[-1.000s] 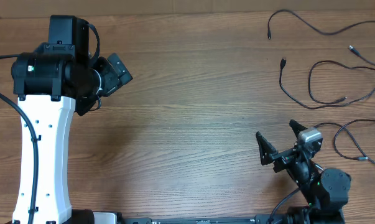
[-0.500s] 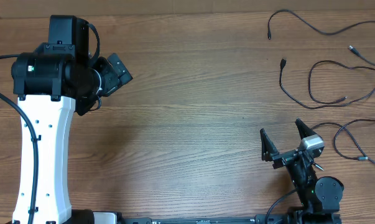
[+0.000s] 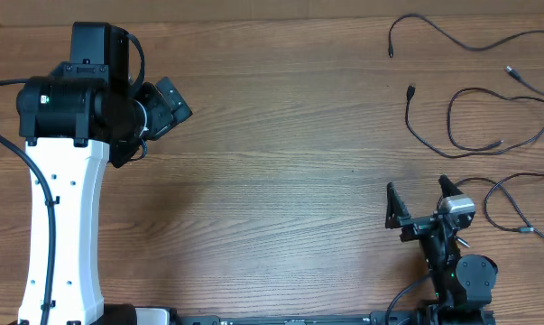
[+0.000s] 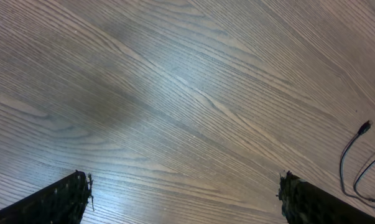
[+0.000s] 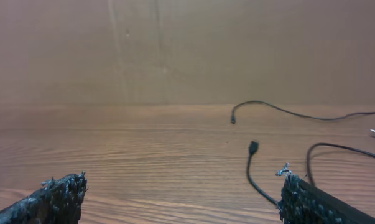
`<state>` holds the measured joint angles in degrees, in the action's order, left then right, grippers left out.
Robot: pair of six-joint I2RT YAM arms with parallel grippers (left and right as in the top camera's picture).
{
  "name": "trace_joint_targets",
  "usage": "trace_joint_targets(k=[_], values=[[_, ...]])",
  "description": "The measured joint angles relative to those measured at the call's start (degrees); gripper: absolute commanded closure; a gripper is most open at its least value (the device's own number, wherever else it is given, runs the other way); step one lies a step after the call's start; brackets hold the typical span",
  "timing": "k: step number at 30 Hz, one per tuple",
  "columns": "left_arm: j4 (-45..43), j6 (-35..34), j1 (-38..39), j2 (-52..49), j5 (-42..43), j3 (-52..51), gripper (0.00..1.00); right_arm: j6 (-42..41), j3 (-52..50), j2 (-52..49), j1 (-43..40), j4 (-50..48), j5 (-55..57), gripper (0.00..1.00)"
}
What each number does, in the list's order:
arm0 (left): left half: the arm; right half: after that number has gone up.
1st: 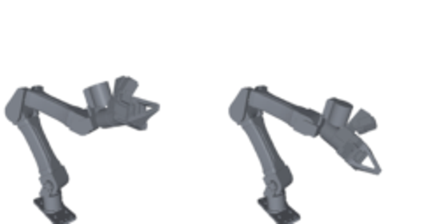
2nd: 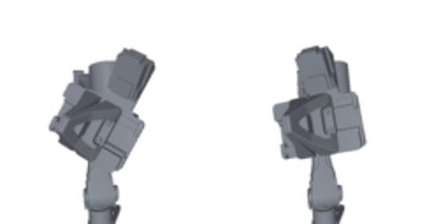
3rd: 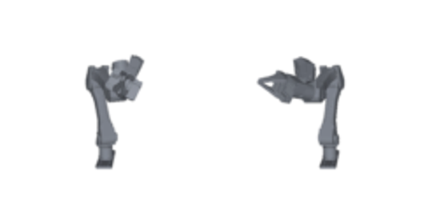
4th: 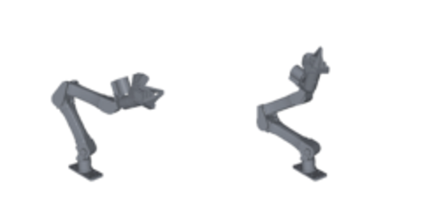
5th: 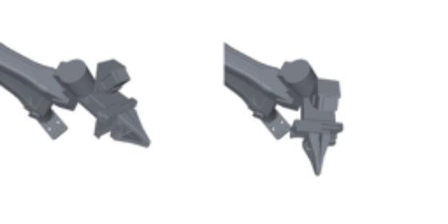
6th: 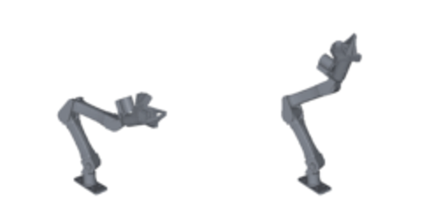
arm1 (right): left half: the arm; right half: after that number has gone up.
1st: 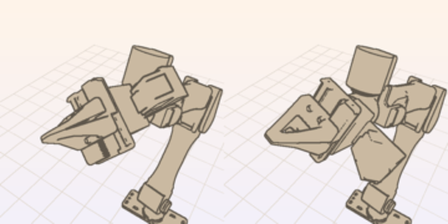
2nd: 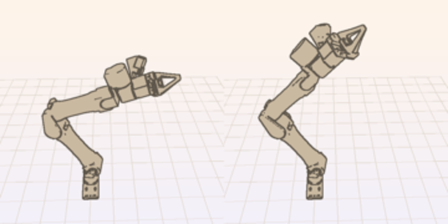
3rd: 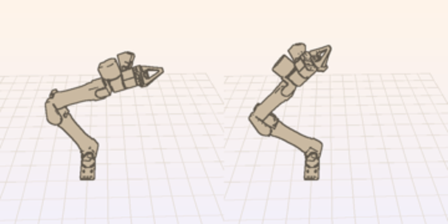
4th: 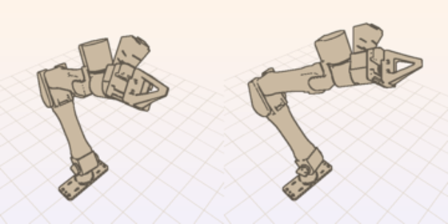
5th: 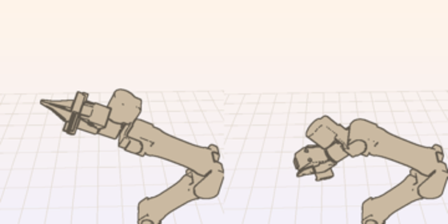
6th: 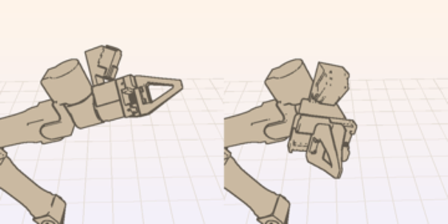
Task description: Untangle cables
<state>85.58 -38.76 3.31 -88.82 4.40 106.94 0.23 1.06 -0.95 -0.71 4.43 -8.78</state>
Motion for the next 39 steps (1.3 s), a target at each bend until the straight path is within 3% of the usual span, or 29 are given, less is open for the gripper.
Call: trace_joint_targets(k=[11, 22, 39], values=[[0.0, 0.0, 0.0, 0.0, 0.0, 0.0, 0.00, 0.5, 0.0, 0.1, 0.0, 0.7, 3.9, 0.00], [0.0, 0.0, 0.0, 0.0, 0.0, 0.0, 0.00, 9.5, 0.0, 0.1, 1.5, 0.7, 4.4, 0.00], [0.0, 0.0, 0.0, 0.0, 0.0, 0.0, 0.00, 6.0, 0.0, 0.1, 1.5, 0.8, 6.1, 0.00]])
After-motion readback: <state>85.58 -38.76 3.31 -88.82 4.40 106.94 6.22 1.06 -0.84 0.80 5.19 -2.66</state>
